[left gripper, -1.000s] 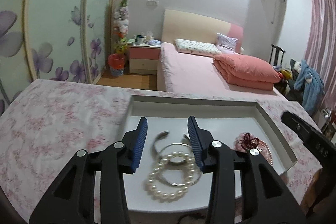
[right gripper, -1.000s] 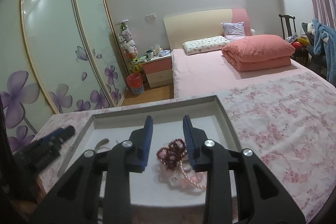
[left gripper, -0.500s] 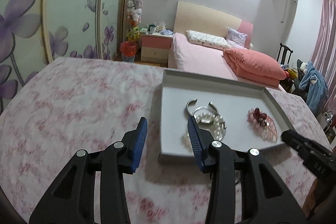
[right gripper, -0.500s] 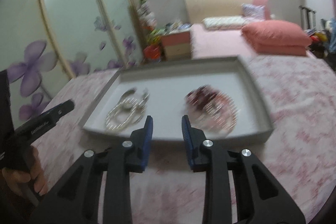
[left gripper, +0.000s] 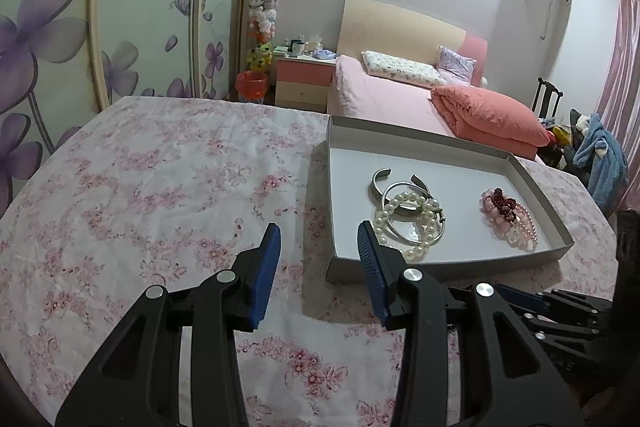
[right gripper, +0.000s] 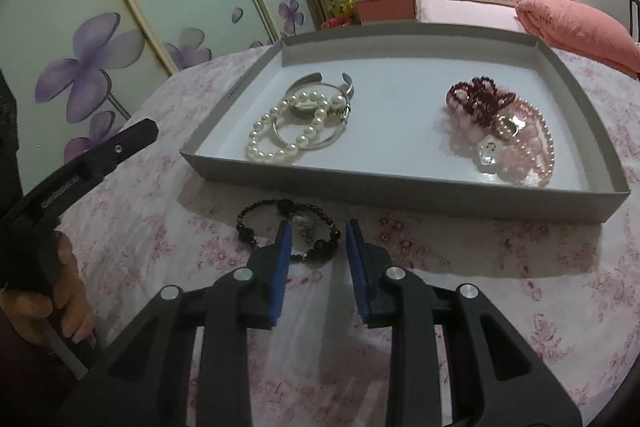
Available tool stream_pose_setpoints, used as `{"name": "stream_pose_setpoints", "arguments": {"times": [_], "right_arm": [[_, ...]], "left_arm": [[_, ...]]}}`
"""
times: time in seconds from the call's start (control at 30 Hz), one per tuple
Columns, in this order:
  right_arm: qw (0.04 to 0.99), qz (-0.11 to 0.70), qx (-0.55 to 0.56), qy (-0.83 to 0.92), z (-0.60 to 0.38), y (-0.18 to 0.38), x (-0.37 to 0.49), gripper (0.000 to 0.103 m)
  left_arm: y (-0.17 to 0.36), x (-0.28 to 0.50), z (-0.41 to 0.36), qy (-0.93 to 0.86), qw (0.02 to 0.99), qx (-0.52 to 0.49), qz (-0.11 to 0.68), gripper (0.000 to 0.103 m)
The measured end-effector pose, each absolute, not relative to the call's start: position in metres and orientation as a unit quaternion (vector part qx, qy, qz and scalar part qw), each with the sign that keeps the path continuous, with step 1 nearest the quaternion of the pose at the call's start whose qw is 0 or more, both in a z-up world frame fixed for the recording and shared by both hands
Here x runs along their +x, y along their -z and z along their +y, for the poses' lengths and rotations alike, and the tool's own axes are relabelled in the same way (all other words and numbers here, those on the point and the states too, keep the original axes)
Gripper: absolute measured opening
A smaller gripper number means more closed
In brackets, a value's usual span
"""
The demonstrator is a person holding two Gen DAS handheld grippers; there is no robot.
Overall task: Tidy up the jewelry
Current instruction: 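Grasp the black beaded heart bracelet with the right tool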
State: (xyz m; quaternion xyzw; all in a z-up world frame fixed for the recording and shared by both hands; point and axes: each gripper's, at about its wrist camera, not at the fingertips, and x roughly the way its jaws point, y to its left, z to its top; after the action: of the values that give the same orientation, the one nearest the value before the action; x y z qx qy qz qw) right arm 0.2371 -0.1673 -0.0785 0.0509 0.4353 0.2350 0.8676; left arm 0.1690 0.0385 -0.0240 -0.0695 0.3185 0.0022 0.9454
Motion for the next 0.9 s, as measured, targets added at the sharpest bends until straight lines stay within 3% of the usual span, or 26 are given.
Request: {"name": "stream_pose_setpoints", "arguments": {"times": [0.1,0.13,0.63,0.9], "right_arm": [[0.86,0.445,0.059,-0.242,-0.166,0.084,0.242,0.013],[0.86,0.444,0.06,-0.245,-0.166,0.084,0.241,0.012],[0.87,0.417,0.173,-0.197,-0.266,0.07,0.214,0.011],[0.881,0.44,0.141,-0.099,-0.285,0.085,0.22,0.011]], "left_arm": [[0.025,0.169,0.036,0.0,0.945,-0.066,0.32,0.042],[0.025,0.168,0.035,0.001,0.945,-0.065,0.32,0.042],[0.033,0.159,-0.013,0.068,0.935,-0.027,0.346,0.047],[0.047,0.161,-0.072,0.131,0.918,0.024,0.374,0.05]]}}
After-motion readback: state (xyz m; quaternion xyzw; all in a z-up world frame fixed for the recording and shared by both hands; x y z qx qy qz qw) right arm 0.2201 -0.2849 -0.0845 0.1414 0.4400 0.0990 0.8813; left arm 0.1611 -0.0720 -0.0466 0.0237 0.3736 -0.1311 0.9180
